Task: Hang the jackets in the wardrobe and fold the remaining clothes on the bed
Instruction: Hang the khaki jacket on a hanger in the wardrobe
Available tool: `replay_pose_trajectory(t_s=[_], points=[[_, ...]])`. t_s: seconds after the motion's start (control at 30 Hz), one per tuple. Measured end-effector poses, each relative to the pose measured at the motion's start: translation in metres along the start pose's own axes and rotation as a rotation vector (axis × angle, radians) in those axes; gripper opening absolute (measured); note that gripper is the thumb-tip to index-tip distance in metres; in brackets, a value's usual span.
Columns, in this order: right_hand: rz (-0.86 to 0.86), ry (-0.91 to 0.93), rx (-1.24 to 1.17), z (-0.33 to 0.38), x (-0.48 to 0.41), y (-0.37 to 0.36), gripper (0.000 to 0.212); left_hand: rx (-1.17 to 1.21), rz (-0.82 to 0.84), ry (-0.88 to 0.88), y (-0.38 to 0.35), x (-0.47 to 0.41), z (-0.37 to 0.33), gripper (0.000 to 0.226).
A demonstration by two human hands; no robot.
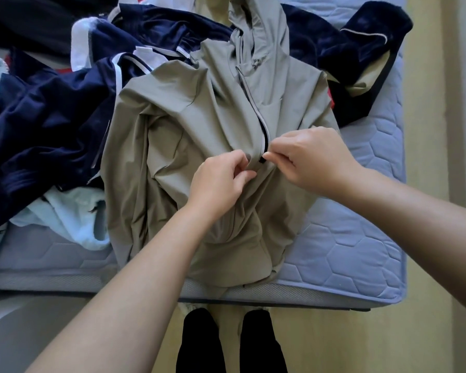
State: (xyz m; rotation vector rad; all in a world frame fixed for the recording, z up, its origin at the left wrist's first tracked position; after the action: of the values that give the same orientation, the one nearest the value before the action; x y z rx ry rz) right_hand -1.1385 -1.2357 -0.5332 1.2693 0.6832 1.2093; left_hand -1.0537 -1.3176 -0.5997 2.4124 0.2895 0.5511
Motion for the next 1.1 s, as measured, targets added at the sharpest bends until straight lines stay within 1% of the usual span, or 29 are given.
replay_pose_trajectory(t_s=[0.1,0.2,0.33,0.37,0.4,0.47,0.5,0.53,0.57,0.6,0.63,0.7,0.73,0.77,0.8,0.87,0.9,0.93,0.97,1.0,1.03,1.1], points=[[-0.028,0.008,-0.004,0.003,0.004,0.001,0.033,-0.064,0.021,0.054,-0.01,0.01,0.019,0.031],[-0.054,-0.02,-0.016,-0.005,0.005,0.005,0.035,-0.097,0.097,0.13,-0.022,0.02,0.048,0.026],[0.006,-0.007,-0.002,-0.002,0.007,-0.005,0.036,-0.117,0.209,0.262,-0.025,0.024,0.073,0.022],[-0.003,-0.007,-0.022,-0.001,0.006,-0.004,0.034,-0.072,0.23,0.288,-0.024,0.022,0.073,0.019],[-0.02,-0.008,-0.045,0.0,0.007,0.0,0.033,0.027,0.217,0.31,-0.019,0.019,0.071,0.016],[-0.045,-0.005,-0.074,0.0,0.007,0.007,0.03,0.36,0.097,0.353,0.0,0.007,0.058,0.022],[-0.03,-0.007,-0.066,0.002,0.007,0.008,0.029,0.517,0.026,0.374,0.01,-0.002,0.05,0.027],[0.004,-0.011,-0.05,0.004,0.006,0.006,0.03,0.615,-0.01,0.402,0.018,-0.013,0.043,0.034],[0.042,-0.013,-0.038,0.007,0.006,0.002,0.032,0.638,0.003,0.436,0.022,-0.026,0.036,0.041],[0.066,-0.013,-0.036,0.011,0.006,-0.001,0.035,0.602,0.059,0.478,0.023,-0.038,0.028,0.047],[0.075,-0.013,-0.039,0.014,0.006,-0.001,0.036,0.556,0.128,0.526,0.02,-0.046,0.021,0.046],[0.079,-0.024,-0.046,0.016,0.009,-0.001,0.036,0.556,0.215,0.603,0.013,-0.052,0.012,0.025],[0.076,-0.053,-0.078,0.013,0.011,-0.002,0.035,0.622,0.233,0.624,0.011,-0.052,0.008,0.019],[0.076,-0.119,-0.163,0.006,0.012,-0.005,0.034,0.719,0.229,0.626,0.011,-0.05,0.003,0.021],[0.072,-0.226,-0.32,-0.003,0.014,-0.008,0.034,0.842,0.203,0.609,0.013,-0.048,-0.001,0.023],[0.023,-0.51,-0.793,-0.024,0.016,-0.018,0.034,1.079,0.155,0.534,0.02,-0.041,-0.01,0.026],[0.009,-0.649,-1.044,-0.03,0.015,-0.025,0.036,1.171,0.15,0.485,0.026,-0.036,-0.016,0.029],[0.019,-0.749,-1.248,-0.031,0.01,-0.032,0.041,1.245,0.154,0.433,0.031,-0.032,-0.02,0.032],[0.046,-0.814,-1.403,-0.029,0.003,-0.036,0.045,1.304,0.162,0.38,0.038,-0.027,-0.025,0.035],[0.072,-0.842,-1.524,-0.024,-0.004,-0.035,0.043,1.352,0.171,0.33,0.046,-0.022,-0.031,0.036],[0.098,-0.839,-1.614,-0.015,-0.011,-0.03,0.034,1.41,0.179,0.288,0.054,-0.018,-0.038,0.037],[0.134,-0.827,-1.687,0.001,-0.019,-0.014,0.021,1.537,0.186,0.227,0.074,-0.007,-0.054,0.039]])
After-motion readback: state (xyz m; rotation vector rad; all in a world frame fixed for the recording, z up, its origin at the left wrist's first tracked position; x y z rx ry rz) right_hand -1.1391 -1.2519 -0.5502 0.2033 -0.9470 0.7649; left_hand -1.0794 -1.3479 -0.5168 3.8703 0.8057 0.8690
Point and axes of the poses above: each hand's wrist, its own x-axis away from the middle knuckle, its own y-axis out of the back of the hand, z = x × y, the point moved 9 cm from there along -x, towards the middle knuckle, and after that the axes turned 11 degrees about z, right-handed, at the moved point
